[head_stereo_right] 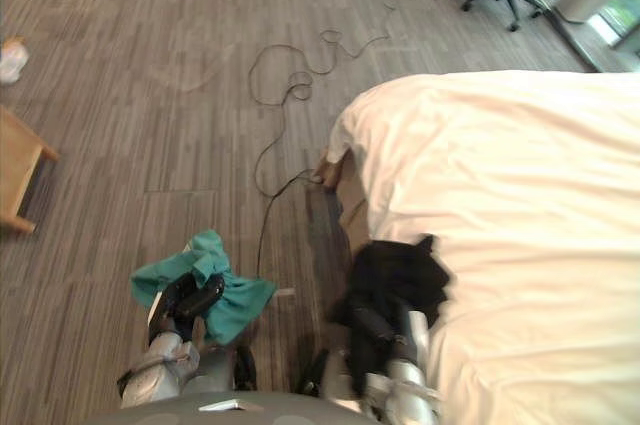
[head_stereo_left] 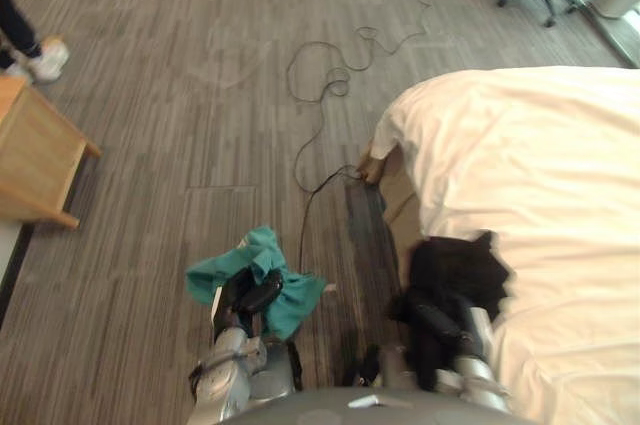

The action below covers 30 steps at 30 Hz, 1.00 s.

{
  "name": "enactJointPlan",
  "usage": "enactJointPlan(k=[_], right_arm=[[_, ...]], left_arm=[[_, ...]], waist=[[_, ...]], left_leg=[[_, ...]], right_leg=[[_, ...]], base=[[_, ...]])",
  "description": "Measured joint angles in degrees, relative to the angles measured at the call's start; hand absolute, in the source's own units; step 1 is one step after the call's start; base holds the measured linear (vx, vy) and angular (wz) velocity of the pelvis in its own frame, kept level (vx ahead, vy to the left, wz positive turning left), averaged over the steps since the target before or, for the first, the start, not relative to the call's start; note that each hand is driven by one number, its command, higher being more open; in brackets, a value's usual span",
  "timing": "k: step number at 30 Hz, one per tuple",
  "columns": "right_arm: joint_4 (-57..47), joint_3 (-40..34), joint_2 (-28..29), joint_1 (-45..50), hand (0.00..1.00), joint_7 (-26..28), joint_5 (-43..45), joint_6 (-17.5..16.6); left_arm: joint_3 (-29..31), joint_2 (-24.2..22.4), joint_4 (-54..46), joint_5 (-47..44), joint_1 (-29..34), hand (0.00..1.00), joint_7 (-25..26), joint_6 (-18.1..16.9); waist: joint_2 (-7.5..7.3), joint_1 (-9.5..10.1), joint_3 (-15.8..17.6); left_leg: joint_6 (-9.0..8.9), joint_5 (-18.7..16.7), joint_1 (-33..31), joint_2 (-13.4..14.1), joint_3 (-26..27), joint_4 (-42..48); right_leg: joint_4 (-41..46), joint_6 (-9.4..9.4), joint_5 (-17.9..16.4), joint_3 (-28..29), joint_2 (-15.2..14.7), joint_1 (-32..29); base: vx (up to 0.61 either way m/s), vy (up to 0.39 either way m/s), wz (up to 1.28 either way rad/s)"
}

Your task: Tidy up the quilt and then pick up the clothes from the bed and put them into the laundry hamper

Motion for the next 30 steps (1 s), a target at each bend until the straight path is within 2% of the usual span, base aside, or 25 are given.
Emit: enactJointPlan(k=[1, 2, 3, 4, 8, 9, 10, 11, 12, 13, 14, 17, 20, 23, 24, 26, 27, 28, 29, 30], right_arm=[[-1.24, 0.55, 0.49, -0.33, 0.00, 0.31, 0.08, 0.01], [-1.00, 1.04, 0.09, -2.47, 0.00, 0.92, 0.13, 0.28], [-1.00, 1.62, 0.25, -2.99, 0.00, 1.01, 0.25, 0.36], [-1.26, 2.53, 0.78, -3.20, 0.00, 1.06, 0.40, 0.32], [-1.26, 4.77, 2.98, -2.95, 0.00, 1.67, -0.01, 0.77], [-1.29, 4.73, 3.00, -2.96, 0.00, 1.71, -0.02, 0.79], [-0.78, 4.68, 3.34, -3.92, 0.00, 1.62, -0.14, 0.86], [0.64, 3.80, 3.22, -4.16, 0.00, 1.44, -0.33, 1.06], [2.25, 3.34, 3.68, -5.13, 0.00, 1.29, -1.00, 1.34], [3.90, 3.20, 3.29, -6.09, 0.00, 1.08, -2.60, 1.74], [13.65, 4.86, 0.96, -8.17, 0.00, 2.08, -6.41, 2.12], [13.65, 4.82, 0.95, -8.13, 0.00, 2.08, -6.41, 2.12], [13.47, 5.00, 0.81, -7.64, 0.00, 2.07, -6.42, 2.12], [11.21, 5.35, 0.61, -5.13, 0.00, 1.77, -6.45, 2.13], [9.38, 5.57, 0.27, -3.53, 0.00, 1.30, -6.48, 2.16], [6.52, 6.06, -0.09, -2.45, 0.00, 0.44, -6.72, 2.41], [6.09, 6.13, -0.23, -2.76, 0.00, 0.04, -6.76, 2.45], [6.04, 5.96, -0.32, -4.20, 0.00, -0.97, -6.77, 2.95], [6.10, 5.99, -0.35, -5.93, 0.00, -2.38, -6.83, 3.92], [6.08, 5.70, -1.30, -6.84, 0.00, -4.05, -6.98, 4.62]], left_arm=[[-1.57, -0.02, -1.06, 0.01, 0.06, 0.00, -0.33, -0.05], [-2.08, -1.32, -1.50, 0.07, 0.78, 0.00, -0.66, -0.08], [-2.09, -1.71, -1.86, 0.09, 1.63, 0.00, -0.56, -0.08], [-1.83, -1.63, -2.66, 0.09, 2.90, 0.00, -0.53, -0.05], [-1.90, -0.96, -3.11, 0.29, 4.33, 0.00, -0.57, 0.27], [-2.11, -0.94, -3.09, 0.29, 4.38, 0.00, -0.61, 0.35], [-2.27, -0.52, -2.91, 0.31, 3.56, 0.00, -0.91, 0.41], [-3.14, -0.47, -2.63, 0.33, 3.68, 0.00, -1.19, 0.40], [-3.52, -0.36, -1.80, 0.38, 3.29, 0.00, -1.57, 0.30], [-3.78, 0.00, -0.18, 0.52, 2.86, 0.00, -1.61, 0.33], [-7.75, 4.59, 9.29, 2.78, -0.10, 0.00, -2.20, 0.41], [-7.74, 4.59, 9.29, 2.78, -0.11, 0.00, -2.20, 0.41], [-7.55, 4.62, 9.29, 2.76, 0.04, 0.00, -1.96, 0.46], [-8.06, 4.55, 9.26, 2.68, -0.38, 0.00, -1.64, 0.65], [-8.51, 4.24, 9.26, 2.51, -0.83, 0.00, -1.59, 0.66], [-9.37, 4.19, 9.28, 2.02, -1.35, 0.00, -0.76, 0.66], [-9.58, 4.18, 9.36, 1.78, -1.45, 0.00, -0.40, 0.67], [-9.98, 4.06, 9.50, 1.47, -3.00, 0.00, 0.22, 0.75], [-10.12, 3.93, 9.63, 1.20, -4.84, 0.00, 0.61, 0.82], [-10.88, 3.19, 10.19, -0.41, -5.54, 0.00, 1.24, 0.82]], waist=[[-0.38, 0.27, 0.21], [1.93, 2.18, 0.70], [2.31, 2.75, 0.52], [1.98, 3.62, 0.68], [-0.27, 4.69, -0.60], [-0.42, 4.91, -0.64], [-1.46, 4.94, -0.51], [-2.24, 5.14, -1.81], [-3.46, 4.97, -1.79], [-3.42, 4.84, -2.81], [-2.78, 1.98, -7.84], [-2.79, 1.87, -7.84], [-2.68, 1.94, -7.76], [-1.66, 1.37, -7.02], [-0.49, 1.44, -5.99], [1.01, 1.14, -4.27], [1.00, 1.01, -3.82], [1.24, 0.62, -2.40], [0.98, 0.52, -0.29], [1.47, 1.52, 0.65]], left_leg=[[0.33, 0.52, -0.56, -1.97, -0.98, 0.04], [-0.15, 0.08, -1.69, -1.48, -3.02, 2.25], [-0.13, 0.17, -1.51, -1.44, -3.03, 2.12], [-0.16, 0.26, -0.49, -1.59, -2.89, 1.42], [-0.18, 0.33, 2.81, -2.36, -2.34, 0.63], [-0.58, 0.58, 1.51, -2.14, -2.21, 4.14], [-0.81, -0.64, -4.16, -2.38, -1.84, 11.94], [2.01, 5.93, -1.92, -2.62, -1.62, -4.66], [2.72, 6.27, -0.21, -3.71, -1.00, -5.66], [2.99, 6.61, 0.87, -3.72, -1.20, -7.38], [1.13, 12.64, 9.51, -5.93, -5.91, -22.61], [1.13, 12.64, 9.54, -5.89, -5.78, -22.62], [0.24, 11.84, 9.97, -5.12, -3.32, -22.08], [-1.55, 8.99, 9.50, -4.02, -2.03, -19.45], [-2.00, 7.21, 9.17, -3.13, -1.79, -16.93], [-4.97, 4.60, 9.06, -1.27, -0.67, -11.70], [-5.32, 4.41, 7.61, -0.55, 0.32, -8.15], [-6.69, 5.10, 3.11, 1.42, 2.94, 2.10], [-10.21, 6.50, -1.19, 3.60, 5.81, 11.44], [-9.64, 5.08, -3.20, 4.84, 7.56, 12.24]], right_leg=[[-4.85, 2.00, 2.73, 0.05, -0.98, 0.81], [-7.23, 3.47, 4.10, -3.26, -0.20, 3.09], [-7.88, 3.48, 4.11, -3.79, -0.03, 3.88], [-9.24, 3.48, 4.10, -4.55, 0.12, 5.65], [-12.01, 3.59, 5.28, -4.62, 0.34, 10.17], [-12.90, 3.53, 5.79, -4.50, 0.51, 11.14], [-13.12, 3.38, 6.12, -4.14, -0.17, 12.60], [-11.61, 4.09, 5.73, -4.32, -0.88, 12.27], [-10.48, 4.55, 4.75, -3.44, -2.24, 11.94], [-10.70, 4.68, 4.41, -1.46, -1.72, 10.95], [-32.52, 5.63, 20.11, 4.48, 3.04, 8.44], [-32.54, 5.63, 20.11, 4.57, 3.08, 8.41], [-32.66, 5.63, 20.11, 6.80, 3.66, 8.21], [-32.05, 5.27, 19.51, 8.08, 4.23, 8.26], [-30.41, 5.22, 17.91, 8.54, 5.03, 8.51], [-26.76, 3.45, 14.49, 10.26, 6.06, 8.63], [-26.15, 3.29, 13.70, 10.65, 6.10, 8.69], [-26.00, 2.64, 12.67, 10.85, 6.23, 9.28], [-26.66, 2.63, 12.49, 10.87, 6.02, 11.02], [-27.62, 2.85, 12.31, 10.62, 5.98, 12.33]], base=[[0.15, -0.055, 1.53], [0.15, -0.031, 1.18], [0.24, -0.031, 0.81], [0.27, -0.019, 0.50], [0.26, -0.024, 0.33], [0.23, 0.013, 0.32], [0.24, 0.067, 0.25], [0.25, 0.070, 0.20], [0.26, 0.068, -0.02], [0.15, 0.022, 0.00], [0.09, 0.016, -0.02], [0.00, 0.000, -0.03], [-0.01, -0.003, -0.33], [-0.01, -0.026, -0.30], [0.00, -0.062, -0.21], [0.03, -0.092, -0.23], [0.04, -0.085, 0.00], [0.01, -0.098, 0.26], [0.02, -0.110, 0.24], [0.08, -0.096, 0.21]])
